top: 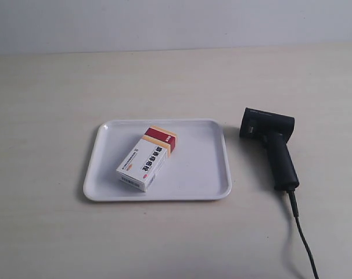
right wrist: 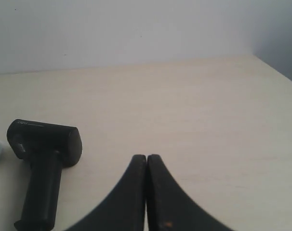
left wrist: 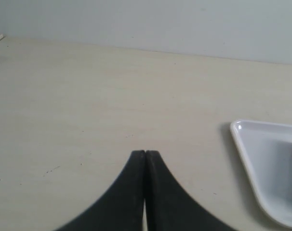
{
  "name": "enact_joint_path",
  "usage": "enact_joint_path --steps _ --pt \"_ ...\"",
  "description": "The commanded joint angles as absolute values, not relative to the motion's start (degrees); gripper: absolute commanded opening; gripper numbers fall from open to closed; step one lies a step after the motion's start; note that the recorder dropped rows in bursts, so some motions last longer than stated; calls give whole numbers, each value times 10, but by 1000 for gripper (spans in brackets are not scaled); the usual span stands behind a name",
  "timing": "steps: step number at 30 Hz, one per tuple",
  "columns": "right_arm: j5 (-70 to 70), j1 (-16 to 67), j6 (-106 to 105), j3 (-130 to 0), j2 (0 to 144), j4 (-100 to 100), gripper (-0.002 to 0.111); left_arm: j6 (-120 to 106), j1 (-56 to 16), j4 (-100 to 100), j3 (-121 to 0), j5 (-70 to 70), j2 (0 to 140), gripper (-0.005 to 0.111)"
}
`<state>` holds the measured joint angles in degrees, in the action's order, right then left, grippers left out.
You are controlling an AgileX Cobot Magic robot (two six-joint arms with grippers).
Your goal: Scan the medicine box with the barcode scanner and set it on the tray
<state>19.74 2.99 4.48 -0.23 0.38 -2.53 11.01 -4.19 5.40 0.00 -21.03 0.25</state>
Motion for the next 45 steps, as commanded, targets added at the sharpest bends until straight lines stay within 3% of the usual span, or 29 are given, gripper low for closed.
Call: enact_joint_path --steps 1,45 --pt "196 23 46 0 0 -25 0 107 -40 48 0 -206 0 0" --pt "196 21 46 0 0 -16 0 107 -40 48 0 -206 0 0"
